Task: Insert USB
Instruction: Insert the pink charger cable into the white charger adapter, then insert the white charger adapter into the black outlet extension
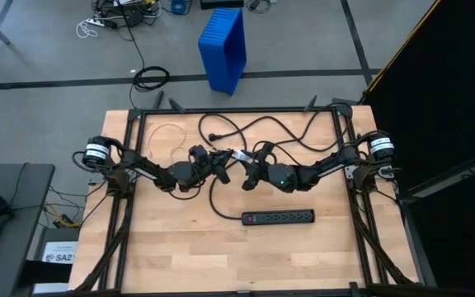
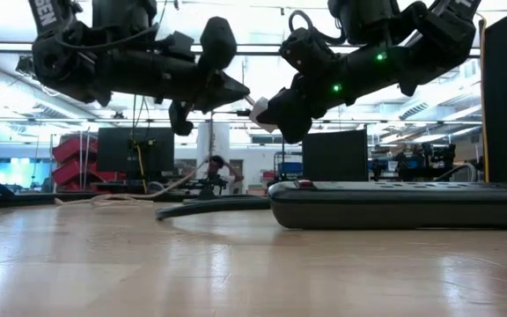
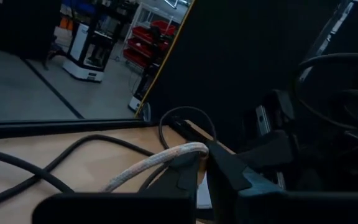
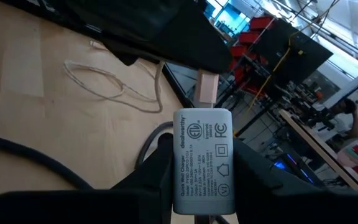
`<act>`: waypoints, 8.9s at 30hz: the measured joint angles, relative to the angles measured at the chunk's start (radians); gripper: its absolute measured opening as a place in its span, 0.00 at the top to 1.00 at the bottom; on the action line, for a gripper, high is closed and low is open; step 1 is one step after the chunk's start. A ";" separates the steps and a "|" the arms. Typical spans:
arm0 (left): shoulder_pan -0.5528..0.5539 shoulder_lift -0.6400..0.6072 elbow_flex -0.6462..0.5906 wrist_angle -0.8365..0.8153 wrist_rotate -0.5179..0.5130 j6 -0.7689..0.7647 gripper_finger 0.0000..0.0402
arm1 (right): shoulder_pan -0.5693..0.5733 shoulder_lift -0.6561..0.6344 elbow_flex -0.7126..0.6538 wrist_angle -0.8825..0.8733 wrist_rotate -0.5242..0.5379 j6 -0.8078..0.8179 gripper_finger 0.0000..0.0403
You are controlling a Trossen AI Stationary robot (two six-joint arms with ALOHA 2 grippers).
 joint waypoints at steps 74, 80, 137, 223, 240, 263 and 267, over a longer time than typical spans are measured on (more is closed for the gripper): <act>0.008 -0.004 0.003 0.078 0.133 0.100 1.00 | 0.037 0.002 0.006 0.317 0.031 -0.112 0.79; 0.008 -0.004 0.003 0.102 0.153 0.124 1.00 | 0.038 0.002 0.006 0.350 0.018 -0.111 0.79; 0.003 -0.098 -0.198 0.036 0.312 0.227 0.53 | -0.096 -0.004 0.014 0.157 -0.513 0.441 0.79; 0.006 -0.175 -0.196 -0.146 0.476 0.367 0.39 | -0.196 -0.001 0.011 -0.049 -0.920 0.524 0.79; 0.006 -0.171 -0.196 -0.104 0.476 0.357 0.42 | -0.183 -0.002 0.012 0.007 -1.002 0.501 0.79; 0.005 -0.164 -0.083 -0.277 0.500 0.415 0.51 | -0.167 -0.002 0.012 0.014 -1.006 0.491 0.79; 0.005 -0.164 -0.083 -0.289 0.500 0.417 0.60 | -0.166 -0.002 0.011 0.003 -1.006 0.492 0.79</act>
